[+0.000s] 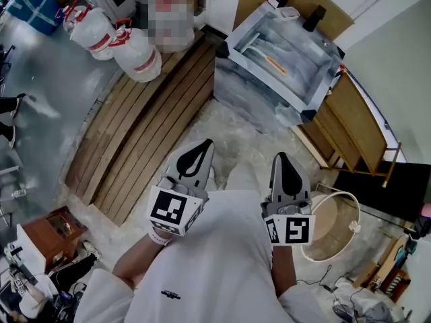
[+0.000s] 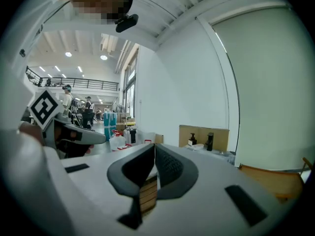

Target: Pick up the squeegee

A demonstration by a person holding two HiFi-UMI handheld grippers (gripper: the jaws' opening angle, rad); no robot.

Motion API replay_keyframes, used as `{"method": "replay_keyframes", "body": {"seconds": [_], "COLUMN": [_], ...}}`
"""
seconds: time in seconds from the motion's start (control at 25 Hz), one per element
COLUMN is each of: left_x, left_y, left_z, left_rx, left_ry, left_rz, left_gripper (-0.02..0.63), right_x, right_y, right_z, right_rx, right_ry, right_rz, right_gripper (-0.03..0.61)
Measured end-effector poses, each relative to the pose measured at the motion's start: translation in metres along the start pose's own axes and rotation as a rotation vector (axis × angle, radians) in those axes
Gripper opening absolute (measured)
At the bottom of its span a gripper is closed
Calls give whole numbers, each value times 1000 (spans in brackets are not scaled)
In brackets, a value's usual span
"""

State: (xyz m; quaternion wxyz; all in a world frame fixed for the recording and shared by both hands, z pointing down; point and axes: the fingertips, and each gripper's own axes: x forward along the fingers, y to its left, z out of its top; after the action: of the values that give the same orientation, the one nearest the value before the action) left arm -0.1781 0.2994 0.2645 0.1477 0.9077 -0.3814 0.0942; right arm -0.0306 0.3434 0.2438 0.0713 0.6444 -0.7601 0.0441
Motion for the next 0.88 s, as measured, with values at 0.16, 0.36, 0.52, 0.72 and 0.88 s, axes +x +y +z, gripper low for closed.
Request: {"method": "replay_keyframes", "body": {"seconds": [0.16, 0.36, 0.52, 0.72, 0.88], "left_x": [6, 41, 86, 156, 221], "left_y": [22, 44, 66, 93, 108], "left_z": [-1, 3, 17, 51, 74], "left_rx": [-19, -37, -29, -26, -19], "left_ry": [14, 37, 52, 62, 69], "left_rz": [20, 27, 42, 72, 95], "left_gripper": [5, 5, 5, 5, 5], "right_x": [26, 77, 135, 213, 270], "right_y": [-1, -21, -47, -89, -133], "right_z": [-2, -4, -5, 5, 1], "right_rx": [-2, -35, -26, -40, -48], "right_ry": [27, 52, 64, 77, 103], "right_rz": [-5, 8, 30, 92, 125], "right_gripper": [6, 8, 8, 8, 9]}}
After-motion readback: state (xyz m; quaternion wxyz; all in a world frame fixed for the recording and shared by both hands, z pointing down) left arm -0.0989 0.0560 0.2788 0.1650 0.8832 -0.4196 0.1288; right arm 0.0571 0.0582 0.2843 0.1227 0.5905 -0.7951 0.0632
